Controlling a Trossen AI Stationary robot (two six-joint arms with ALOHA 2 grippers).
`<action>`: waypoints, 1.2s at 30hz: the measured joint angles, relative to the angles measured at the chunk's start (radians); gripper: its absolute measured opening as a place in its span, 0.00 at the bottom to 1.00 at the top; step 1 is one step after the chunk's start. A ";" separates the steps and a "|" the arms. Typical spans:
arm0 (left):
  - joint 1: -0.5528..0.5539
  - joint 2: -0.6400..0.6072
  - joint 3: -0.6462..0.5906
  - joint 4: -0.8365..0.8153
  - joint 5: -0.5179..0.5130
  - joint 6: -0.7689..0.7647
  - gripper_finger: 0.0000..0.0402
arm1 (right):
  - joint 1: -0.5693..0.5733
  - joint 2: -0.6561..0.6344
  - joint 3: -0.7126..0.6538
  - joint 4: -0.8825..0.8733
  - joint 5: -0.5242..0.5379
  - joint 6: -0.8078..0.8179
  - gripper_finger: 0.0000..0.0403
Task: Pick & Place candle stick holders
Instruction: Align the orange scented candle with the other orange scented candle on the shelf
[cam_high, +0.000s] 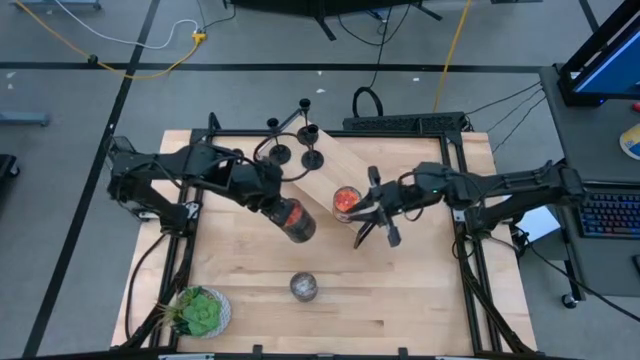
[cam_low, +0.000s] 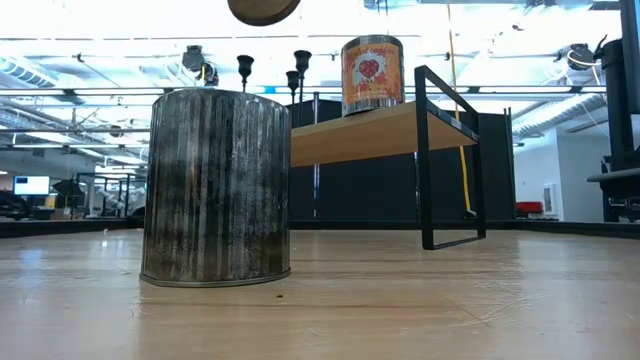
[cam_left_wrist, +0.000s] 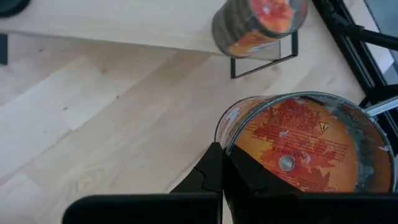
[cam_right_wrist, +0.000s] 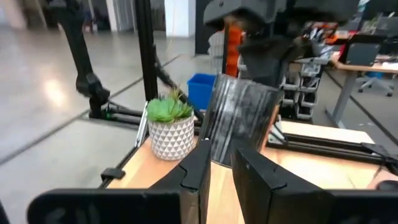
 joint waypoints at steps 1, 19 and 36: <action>-0.003 0.009 0.016 -0.005 -0.005 0.002 0.00 | 0.004 0.016 0.020 -0.016 0.000 -0.009 0.15; -0.039 0.063 0.108 0.002 -0.070 0.081 0.00 | 0.078 0.183 0.192 -0.099 0.147 -0.035 0.62; -0.045 0.063 0.108 0.015 -0.073 0.145 0.00 | 0.086 0.372 0.384 -0.195 0.247 0.102 0.85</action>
